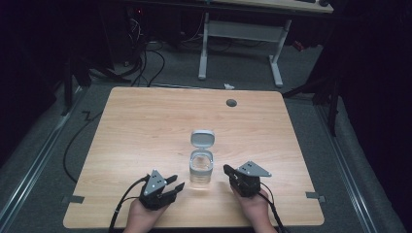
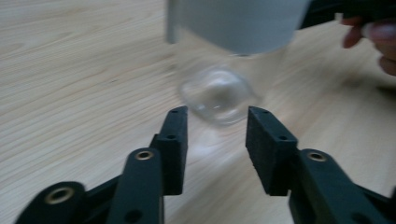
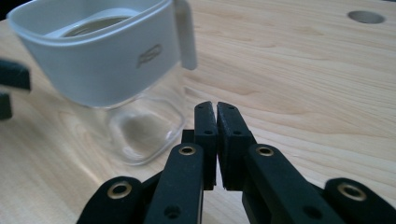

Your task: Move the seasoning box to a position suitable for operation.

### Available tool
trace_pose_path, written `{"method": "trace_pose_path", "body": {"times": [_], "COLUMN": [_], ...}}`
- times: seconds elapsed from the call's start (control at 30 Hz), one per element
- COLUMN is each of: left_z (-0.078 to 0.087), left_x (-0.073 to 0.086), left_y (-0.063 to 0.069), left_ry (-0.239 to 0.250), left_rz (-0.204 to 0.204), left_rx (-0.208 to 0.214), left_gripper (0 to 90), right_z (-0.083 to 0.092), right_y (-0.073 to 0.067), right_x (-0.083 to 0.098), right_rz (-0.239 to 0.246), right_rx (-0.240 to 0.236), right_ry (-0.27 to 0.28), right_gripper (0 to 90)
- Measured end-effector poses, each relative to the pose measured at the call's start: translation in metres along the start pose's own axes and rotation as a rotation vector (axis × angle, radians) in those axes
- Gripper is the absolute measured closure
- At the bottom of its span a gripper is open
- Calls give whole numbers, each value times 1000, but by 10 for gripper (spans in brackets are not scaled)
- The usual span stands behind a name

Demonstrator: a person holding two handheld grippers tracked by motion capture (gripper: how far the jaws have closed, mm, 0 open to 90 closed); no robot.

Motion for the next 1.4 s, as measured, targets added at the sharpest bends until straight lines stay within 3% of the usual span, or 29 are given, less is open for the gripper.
{"method": "trace_pose_path", "body": {"times": [0.03, 0.1, 0.2, 0.27, 0.5, 0.57, 0.6, 0.7, 1.1, 1.4], "left_z": [-4, -6, -18, -24, -30, -31, -31, -33, -41, -43], "left_x": [5, 7, 15, 19, 18, 18, 15, 17, 16, 21], "left_y": [11, 16, 24, 25, 23, 23, 25, 29, 31, 32], "left_ry": [-3, -7, -21, -23, -36, -39, -35, -37, -39, -30], "left_rz": [0, 6, -4, -10, -1, 6, 45, 37, 39, 14], "left_rx": [20, 24, 0, -12, -40, -39, -32, -20, -5, -7], "left_gripper": [720, 756, 884, 900, 900, 900, 900, 900, 900, 896], "right_z": [1, 2, -2, -6, -22, -29, -34, -41, -46, -49], "right_y": [3, 5, 9, 11, 19, 24, 27, 30, 24, 17], "right_x": [-2, -4, -15, -23, -49, -58, -65, -72, -99, -110], "right_rz": [-15, -19, -15, -10, -9, -14, -12, -12, 14, 32], "right_rx": [9, 12, 14, 6, -9, -7, -1, 9, 2, -15], "right_ry": [8, 12, 25, 35, 65, 71, 75, 75, 97, 116], "right_gripper": [880, 883, 900, 900, 899, 899, 899, 898, 898, 898]}}
Point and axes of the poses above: each handheld gripper's, and its own axes: z roughly backward along the jaws, x roughly out of its underside, y roughly to its right, the point moved 5 cm from there along -z, roughly forward along the jaws, and after that the axes turned 7 degrees about -x, right-handed, at the moved point
